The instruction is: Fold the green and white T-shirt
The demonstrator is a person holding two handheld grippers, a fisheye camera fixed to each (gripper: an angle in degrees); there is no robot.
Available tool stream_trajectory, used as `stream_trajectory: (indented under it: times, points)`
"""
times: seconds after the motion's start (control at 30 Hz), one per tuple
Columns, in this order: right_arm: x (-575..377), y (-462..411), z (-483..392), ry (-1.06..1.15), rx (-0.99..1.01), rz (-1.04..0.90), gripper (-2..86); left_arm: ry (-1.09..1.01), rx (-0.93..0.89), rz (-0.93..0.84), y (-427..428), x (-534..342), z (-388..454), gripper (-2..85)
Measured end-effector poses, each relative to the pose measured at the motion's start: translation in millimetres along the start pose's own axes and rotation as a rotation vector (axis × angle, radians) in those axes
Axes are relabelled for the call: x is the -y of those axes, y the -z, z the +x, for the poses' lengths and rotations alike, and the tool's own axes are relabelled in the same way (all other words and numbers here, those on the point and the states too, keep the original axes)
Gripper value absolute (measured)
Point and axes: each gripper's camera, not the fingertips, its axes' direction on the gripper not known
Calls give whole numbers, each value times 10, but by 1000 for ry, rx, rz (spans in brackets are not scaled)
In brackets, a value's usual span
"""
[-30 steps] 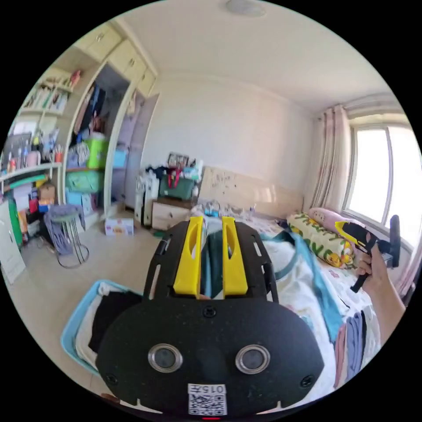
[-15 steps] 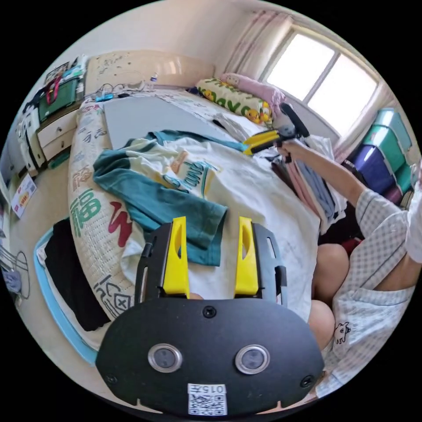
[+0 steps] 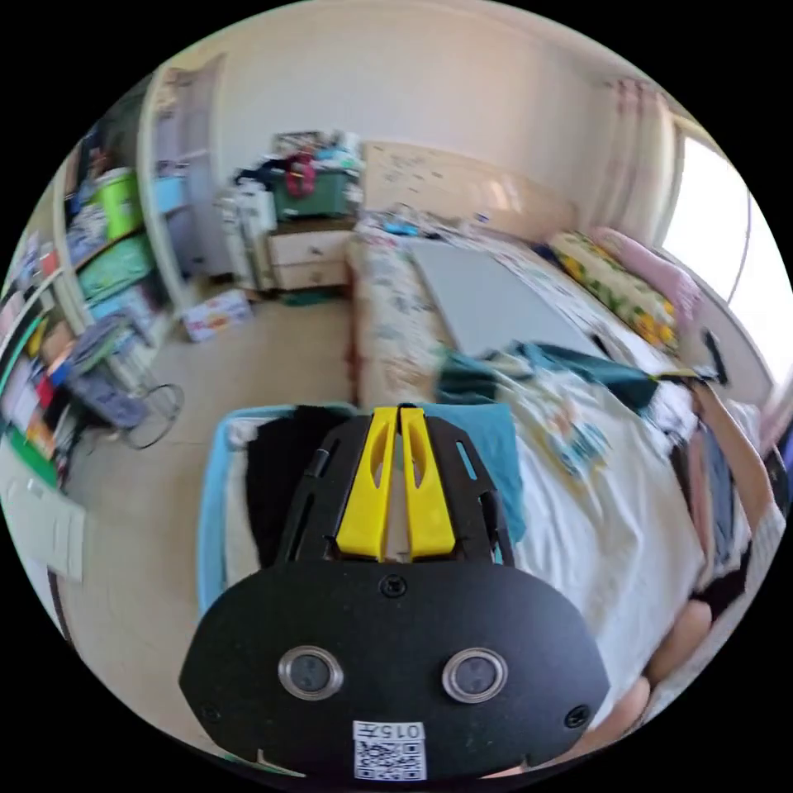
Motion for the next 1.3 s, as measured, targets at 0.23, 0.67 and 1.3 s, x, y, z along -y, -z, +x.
stream_trajectory:
  times: [0.23, 0.67, 1.3]
  points:
    - [-79, 145, 365, -409, -41, 92, 66, 346, -65, -9, -78, -170, -628, 74]
    - [672, -442, -2115, 195, 117, -114, 0, -309, -290, -192, -449, 588, 1227, 51]
    - [865, -990, -2783, 103, -165, -3, -3, -292, -81, -282, -1487, 1194, 1504, 5]
